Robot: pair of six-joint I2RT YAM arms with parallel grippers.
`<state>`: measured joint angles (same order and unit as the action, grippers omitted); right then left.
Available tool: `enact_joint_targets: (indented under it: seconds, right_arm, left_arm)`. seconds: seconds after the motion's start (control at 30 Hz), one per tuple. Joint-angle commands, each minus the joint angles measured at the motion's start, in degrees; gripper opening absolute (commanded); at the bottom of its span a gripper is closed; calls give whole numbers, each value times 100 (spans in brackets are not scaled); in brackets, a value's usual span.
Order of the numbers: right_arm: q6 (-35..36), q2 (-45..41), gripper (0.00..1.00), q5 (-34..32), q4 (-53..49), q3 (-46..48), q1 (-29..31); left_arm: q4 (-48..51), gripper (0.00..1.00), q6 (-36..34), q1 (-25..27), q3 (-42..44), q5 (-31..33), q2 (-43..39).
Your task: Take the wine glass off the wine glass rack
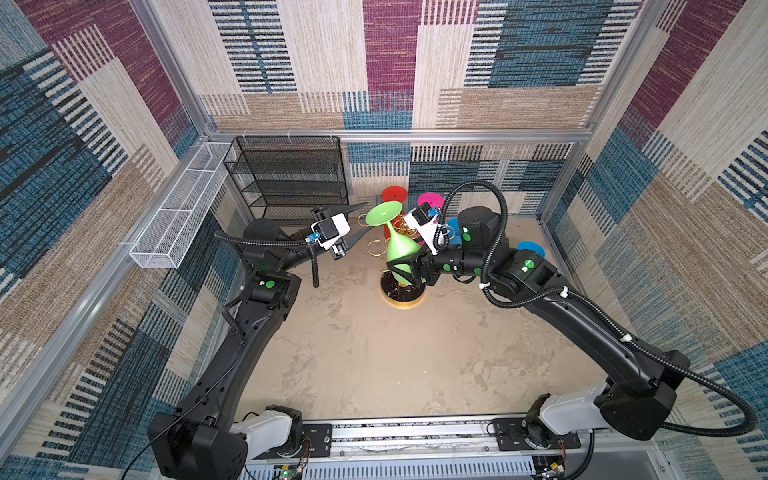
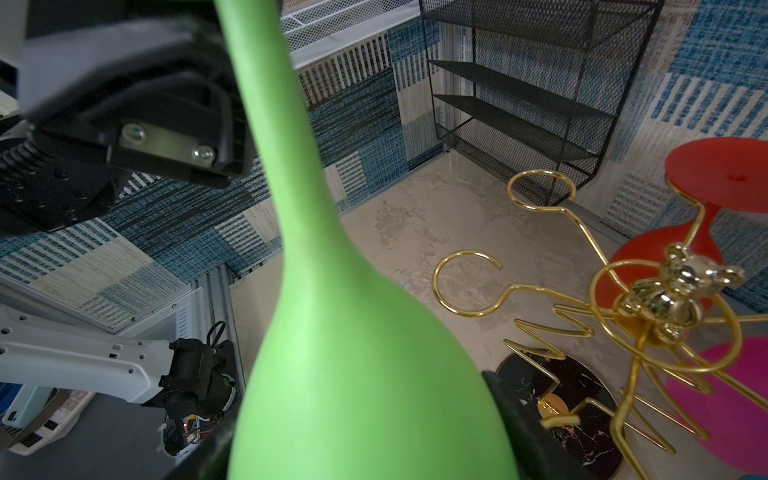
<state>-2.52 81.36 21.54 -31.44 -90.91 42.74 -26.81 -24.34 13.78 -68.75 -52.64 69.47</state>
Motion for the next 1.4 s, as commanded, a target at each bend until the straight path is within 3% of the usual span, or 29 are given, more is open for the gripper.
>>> enact_joint_targets:
  seconds: [0.0, 0.37, 0.87, 1.37]
  right_arm:
    - [-74, 63, 37, 200, 345, -49, 6]
    - [-222, 185, 36, 442, 424, -137, 6]
    - [-395, 220, 35, 625, 482, 56, 1]
    - [-582, 214, 34, 896, 560, 63, 2]
  left_arm:
    - [-201, 45, -204, 2, 45, -171, -22]
    - [-711, 38, -111, 2, 151, -9, -5]
    - [-671, 42, -227, 2, 136, -224, -98]
    - [-570, 30, -222, 8, 236, -534, -170]
